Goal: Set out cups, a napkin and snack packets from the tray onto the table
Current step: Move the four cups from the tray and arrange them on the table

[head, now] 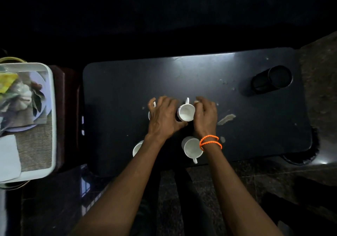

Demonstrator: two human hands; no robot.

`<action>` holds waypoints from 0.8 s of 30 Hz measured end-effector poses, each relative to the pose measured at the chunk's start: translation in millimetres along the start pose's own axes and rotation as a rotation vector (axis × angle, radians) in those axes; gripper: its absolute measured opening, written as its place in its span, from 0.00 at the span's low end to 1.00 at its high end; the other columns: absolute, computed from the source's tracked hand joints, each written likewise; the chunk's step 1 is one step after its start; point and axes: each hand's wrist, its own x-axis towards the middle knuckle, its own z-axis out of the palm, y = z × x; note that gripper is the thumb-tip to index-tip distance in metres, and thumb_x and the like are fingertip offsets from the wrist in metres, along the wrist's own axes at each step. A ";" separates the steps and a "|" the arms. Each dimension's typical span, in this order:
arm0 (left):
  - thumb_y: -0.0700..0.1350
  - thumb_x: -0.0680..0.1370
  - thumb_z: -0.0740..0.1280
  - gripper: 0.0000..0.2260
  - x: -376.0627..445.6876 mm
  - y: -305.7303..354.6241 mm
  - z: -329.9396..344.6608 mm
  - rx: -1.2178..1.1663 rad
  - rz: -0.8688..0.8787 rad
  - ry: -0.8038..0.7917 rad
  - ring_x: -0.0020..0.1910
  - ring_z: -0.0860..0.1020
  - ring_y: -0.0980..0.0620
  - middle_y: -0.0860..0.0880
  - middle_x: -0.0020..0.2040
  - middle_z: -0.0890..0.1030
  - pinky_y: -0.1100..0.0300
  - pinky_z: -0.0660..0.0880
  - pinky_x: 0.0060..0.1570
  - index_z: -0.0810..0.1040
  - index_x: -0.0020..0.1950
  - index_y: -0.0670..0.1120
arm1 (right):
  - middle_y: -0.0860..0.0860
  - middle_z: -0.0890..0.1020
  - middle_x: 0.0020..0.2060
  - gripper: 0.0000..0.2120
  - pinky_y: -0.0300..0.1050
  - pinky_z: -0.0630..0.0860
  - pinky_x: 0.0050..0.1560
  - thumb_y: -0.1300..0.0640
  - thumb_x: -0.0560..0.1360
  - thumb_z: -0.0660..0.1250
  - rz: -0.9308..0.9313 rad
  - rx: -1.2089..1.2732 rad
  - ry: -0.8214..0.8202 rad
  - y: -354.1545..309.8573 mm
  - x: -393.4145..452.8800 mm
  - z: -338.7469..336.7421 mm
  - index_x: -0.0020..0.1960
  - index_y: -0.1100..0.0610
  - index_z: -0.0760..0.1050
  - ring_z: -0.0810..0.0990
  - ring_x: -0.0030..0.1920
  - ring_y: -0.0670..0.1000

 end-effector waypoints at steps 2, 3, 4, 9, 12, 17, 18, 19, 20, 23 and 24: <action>0.62 0.62 0.80 0.39 -9.0 -11.4 -7.1 -0.088 -0.063 0.096 0.69 0.71 0.47 0.51 0.67 0.78 0.49 0.59 0.70 0.77 0.70 0.50 | 0.54 0.81 0.55 0.16 0.33 0.67 0.56 0.55 0.78 0.61 -0.158 -0.001 0.054 -9.0 -7.5 5.2 0.59 0.59 0.82 0.77 0.57 0.48; 0.61 0.61 0.81 0.42 -13.5 -18.8 -11.0 -0.113 -0.114 0.114 0.70 0.70 0.47 0.50 0.70 0.76 0.49 0.61 0.69 0.74 0.72 0.50 | 0.54 0.82 0.53 0.15 0.32 0.68 0.55 0.55 0.78 0.61 -0.214 0.011 0.034 -14.3 -11.7 10.0 0.57 0.59 0.82 0.77 0.55 0.47; 0.59 0.61 0.82 0.45 -17.6 -26.6 -14.6 -0.119 -0.176 0.105 0.71 0.69 0.47 0.50 0.71 0.74 0.49 0.63 0.68 0.72 0.74 0.51 | 0.54 0.83 0.50 0.15 0.32 0.69 0.55 0.55 0.79 0.60 -0.244 0.029 -0.015 -19.3 -15.8 15.7 0.54 0.60 0.82 0.77 0.53 0.47; 0.53 0.67 0.80 0.31 -26.0 -52.2 -23.7 -0.231 -0.339 -0.096 0.64 0.76 0.46 0.50 0.64 0.78 0.45 0.77 0.59 0.74 0.67 0.50 | 0.55 0.82 0.43 0.16 0.51 0.74 0.51 0.51 0.84 0.57 -0.099 -0.041 -0.301 -32.5 -31.2 55.2 0.41 0.54 0.74 0.79 0.48 0.57; 0.49 0.69 0.78 0.21 -28.8 -54.6 -27.5 -0.301 -0.291 -0.067 0.56 0.80 0.46 0.49 0.57 0.81 0.46 0.79 0.53 0.79 0.60 0.51 | 0.57 0.82 0.40 0.19 0.54 0.74 0.48 0.49 0.84 0.56 -0.018 -0.070 -0.291 -33.2 -36.6 68.1 0.35 0.51 0.68 0.79 0.45 0.59; 0.49 0.70 0.77 0.17 -30.2 -71.4 -38.5 -0.296 -0.266 0.015 0.52 0.80 0.49 0.51 0.54 0.82 0.49 0.79 0.51 0.82 0.57 0.52 | 0.53 0.83 0.38 0.21 0.51 0.73 0.46 0.47 0.82 0.56 0.041 0.030 -0.273 -38.9 -41.4 81.6 0.35 0.54 0.72 0.78 0.41 0.54; 0.48 0.70 0.78 0.17 -31.2 -77.2 -41.5 -0.293 -0.271 0.021 0.52 0.80 0.49 0.51 0.54 0.82 0.50 0.79 0.51 0.82 0.58 0.52 | 0.53 0.83 0.37 0.21 0.52 0.74 0.46 0.46 0.82 0.56 0.037 0.040 -0.290 -40.7 -42.8 86.2 0.34 0.54 0.72 0.78 0.41 0.54; 0.47 0.70 0.78 0.17 -32.0 -82.5 -44.1 -0.289 -0.273 0.019 0.52 0.80 0.49 0.50 0.54 0.82 0.49 0.79 0.51 0.82 0.58 0.52 | 0.52 0.82 0.36 0.21 0.53 0.73 0.46 0.47 0.82 0.56 0.028 0.044 -0.305 -42.3 -44.0 90.8 0.33 0.52 0.71 0.76 0.40 0.53; 0.47 0.69 0.78 0.17 -33.1 -87.4 -46.5 -0.284 -0.275 0.013 0.53 0.80 0.48 0.50 0.54 0.83 0.49 0.79 0.52 0.82 0.58 0.51 | 0.51 0.80 0.35 0.21 0.51 0.72 0.44 0.47 0.82 0.56 0.022 0.041 -0.318 -43.2 -45.7 95.5 0.31 0.51 0.69 0.75 0.38 0.52; 0.47 0.70 0.78 0.17 -35.2 -97.0 -50.6 -0.272 -0.282 -0.022 0.54 0.81 0.47 0.49 0.56 0.83 0.46 0.79 0.53 0.82 0.58 0.49 | 0.50 0.78 0.34 0.22 0.47 0.68 0.41 0.47 0.82 0.57 0.028 0.032 -0.337 -41.9 -49.6 107.2 0.30 0.50 0.68 0.73 0.36 0.50; 0.47 0.70 0.78 0.17 -35.6 -98.3 -51.0 -0.275 -0.281 -0.027 0.54 0.81 0.47 0.49 0.56 0.83 0.46 0.79 0.53 0.82 0.58 0.50 | 0.51 0.79 0.34 0.21 0.46 0.67 0.41 0.47 0.82 0.57 0.029 0.031 -0.335 -40.8 -50.1 109.6 0.31 0.50 0.68 0.73 0.37 0.50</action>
